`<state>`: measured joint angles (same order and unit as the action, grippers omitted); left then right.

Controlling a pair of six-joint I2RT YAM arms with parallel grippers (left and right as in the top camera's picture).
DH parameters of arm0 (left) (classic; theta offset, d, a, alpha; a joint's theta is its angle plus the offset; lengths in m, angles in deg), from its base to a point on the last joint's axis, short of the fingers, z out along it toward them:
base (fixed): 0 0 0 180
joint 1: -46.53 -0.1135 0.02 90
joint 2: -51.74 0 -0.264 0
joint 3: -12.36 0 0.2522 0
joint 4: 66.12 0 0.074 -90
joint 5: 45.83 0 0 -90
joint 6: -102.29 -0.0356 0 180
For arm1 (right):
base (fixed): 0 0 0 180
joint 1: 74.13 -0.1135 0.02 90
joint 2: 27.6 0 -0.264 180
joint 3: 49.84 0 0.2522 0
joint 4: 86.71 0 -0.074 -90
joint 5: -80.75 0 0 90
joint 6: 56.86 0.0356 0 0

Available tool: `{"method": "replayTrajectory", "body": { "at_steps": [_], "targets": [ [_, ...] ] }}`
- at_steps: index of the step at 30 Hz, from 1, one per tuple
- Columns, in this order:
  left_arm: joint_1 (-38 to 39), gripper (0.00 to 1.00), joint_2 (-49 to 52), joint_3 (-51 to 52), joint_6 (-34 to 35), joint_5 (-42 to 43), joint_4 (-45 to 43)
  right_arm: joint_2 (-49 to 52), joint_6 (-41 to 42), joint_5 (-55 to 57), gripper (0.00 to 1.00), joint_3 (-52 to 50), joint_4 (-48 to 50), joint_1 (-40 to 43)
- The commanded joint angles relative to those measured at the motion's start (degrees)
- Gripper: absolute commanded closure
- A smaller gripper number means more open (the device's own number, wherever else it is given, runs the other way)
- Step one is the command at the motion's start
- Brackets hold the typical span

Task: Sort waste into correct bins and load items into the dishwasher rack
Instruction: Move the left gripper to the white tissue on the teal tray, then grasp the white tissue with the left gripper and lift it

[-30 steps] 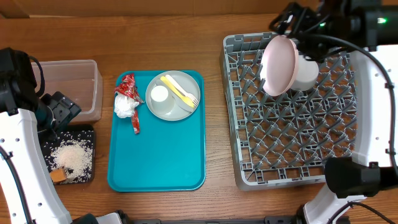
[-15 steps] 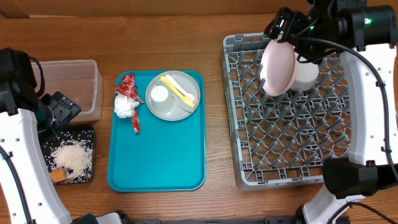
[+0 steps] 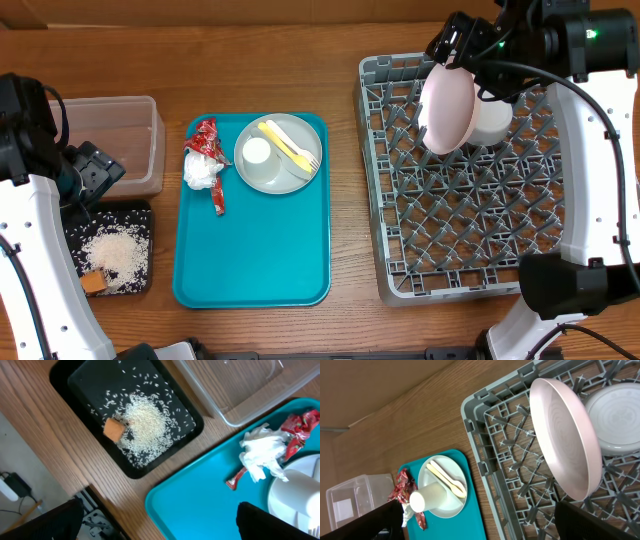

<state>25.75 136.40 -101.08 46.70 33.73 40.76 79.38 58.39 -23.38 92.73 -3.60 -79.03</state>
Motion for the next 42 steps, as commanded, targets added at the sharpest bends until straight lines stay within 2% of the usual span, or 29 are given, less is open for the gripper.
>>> {"method": "replayTrajectory", "body": {
  "at_steps": [1,3,6,8,13,18,20,26,29,38,42],
  "targets": [
    [-0.22,0.0,0.35,0.22,0.98,9.94,0.48,-0.48,-0.13,0.61,0.0,-0.15,0.28,0.15],
    [-0.04,0.0,0.35,0.31,0.7,18.86,0.9,-0.48,-0.13,0.61,0.0,-0.15,0.28,0.15],
    [3.06,0.0,0.37,1.18,-5.62,24.0,-0.57,-0.48,-0.13,0.61,0.0,-0.15,0.28,0.15],
    [6.49,0.02,0.48,2.32,-7.69,22.25,-0.61,-0.48,-0.13,0.61,0.0,-0.15,0.28,0.15],
    [16.52,0.01,0.5,8.96,-6.95,17.16,-3.61,-0.48,-0.13,0.61,0.0,-0.13,0.28,0.15],
    [23.85,0.05,1.92,19.26,-6.97,10.32,-15.52,-0.48,-0.13,0.61,0.0,-0.15,0.28,0.15],
    [24.68,0.06,2.95,21.97,-7.02,8.57,-19.56,-0.48,-0.13,0.61,0.0,-0.15,0.28,0.15],
    [24.46,0.2,7.54,24.26,-7.06,2.84,-26.25,-0.48,-0.13,0.61,0.0,-0.15,0.28,0.15],
    [24.46,0.21,10.51,24.26,-9.05,2.95,-29.7,-0.48,-0.13,0.61,0.0,-0.15,0.28,0.15],
    [24.48,0.25,17.92,24.26,-9.14,2.05,-35.12,-0.48,-0.13,0.61,0.0,-0.15,0.28,0.15],
    [24.5,0.36,20.09,24.26,-9.18,1.11,-36.85,-0.48,-0.13,0.61,0.0,-0.15,0.28,0.15]
  ]
}}
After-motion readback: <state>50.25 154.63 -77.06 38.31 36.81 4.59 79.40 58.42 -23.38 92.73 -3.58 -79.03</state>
